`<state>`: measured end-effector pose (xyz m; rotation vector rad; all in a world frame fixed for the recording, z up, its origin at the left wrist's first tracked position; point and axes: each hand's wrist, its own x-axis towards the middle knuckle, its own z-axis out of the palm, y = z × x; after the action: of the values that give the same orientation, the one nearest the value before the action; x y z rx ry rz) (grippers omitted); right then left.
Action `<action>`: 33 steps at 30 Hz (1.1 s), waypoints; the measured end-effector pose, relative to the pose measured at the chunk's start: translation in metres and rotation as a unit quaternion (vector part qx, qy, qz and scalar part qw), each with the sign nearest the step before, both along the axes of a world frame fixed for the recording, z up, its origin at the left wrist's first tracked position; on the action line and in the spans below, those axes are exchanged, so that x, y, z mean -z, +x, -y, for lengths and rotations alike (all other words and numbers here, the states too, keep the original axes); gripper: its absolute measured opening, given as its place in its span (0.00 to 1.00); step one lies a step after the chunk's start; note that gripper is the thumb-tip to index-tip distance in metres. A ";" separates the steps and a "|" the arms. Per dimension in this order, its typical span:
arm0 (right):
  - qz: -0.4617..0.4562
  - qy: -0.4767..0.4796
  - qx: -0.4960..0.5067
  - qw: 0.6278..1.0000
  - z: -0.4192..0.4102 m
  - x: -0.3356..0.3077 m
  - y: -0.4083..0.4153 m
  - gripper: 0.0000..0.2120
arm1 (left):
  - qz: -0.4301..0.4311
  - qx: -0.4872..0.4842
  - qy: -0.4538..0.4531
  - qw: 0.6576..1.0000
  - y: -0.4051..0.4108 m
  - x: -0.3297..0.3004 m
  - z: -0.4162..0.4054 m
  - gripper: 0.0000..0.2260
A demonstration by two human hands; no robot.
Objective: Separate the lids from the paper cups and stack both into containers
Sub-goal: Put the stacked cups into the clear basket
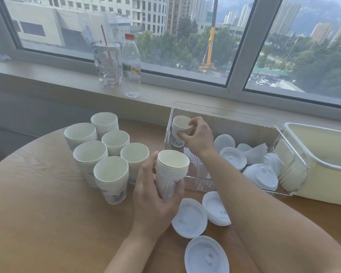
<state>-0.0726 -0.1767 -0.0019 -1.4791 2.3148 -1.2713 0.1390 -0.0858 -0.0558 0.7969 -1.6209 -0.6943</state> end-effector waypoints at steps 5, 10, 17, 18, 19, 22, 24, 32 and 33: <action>0.011 -0.005 -0.002 1.000 0.001 0.002 -0.002 0.30 | 0.016 0.010 -0.018 1.000 -0.001 -0.004 -0.003 0.34; 0.024 0.017 -0.015 0.999 -0.022 -0.012 0.004 0.34 | 0.026 0.015 -0.037 0.999 -0.002 -0.010 -0.004 0.34; 0.234 -0.032 -0.188 0.953 -0.134 -0.044 0.045 0.25 | 0.017 0.017 -0.029 0.999 -0.002 -0.011 -0.007 0.31; 0.235 -0.013 -0.208 0.950 -0.147 -0.044 0.050 0.28 | 0.019 0.014 -0.036 0.999 -0.001 -0.013 -0.008 0.30; 0.231 0.003 -0.220 0.948 -0.156 -0.044 0.054 0.30 | 0.022 0.013 -0.042 0.999 -0.002 -0.014 -0.010 0.29; 0.195 0.028 -0.219 0.956 -0.166 -0.037 0.057 0.34 | 0.039 0.018 -0.047 0.998 -0.003 -0.015 -0.012 0.29; 0.180 0.019 -0.206 0.962 -0.166 -0.037 0.056 0.34 | 0.052 0.022 -0.041 0.998 -0.003 -0.015 -0.012 0.29; 0.179 -0.079 -0.097 0.976 -0.154 -0.066 0.012 0.35 | 0.063 0.006 -0.040 0.997 -0.001 -0.013 -0.006 0.30; 0.162 -0.081 -0.082 0.980 -0.148 -0.067 0.005 0.33 | 0.070 0.008 -0.038 0.997 -0.002 -0.011 -0.004 0.30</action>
<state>-0.0677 -0.0286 0.0652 -1.3533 1.8841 -1.5513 0.1375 -0.0814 -0.0443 0.7917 -1.7726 -0.5948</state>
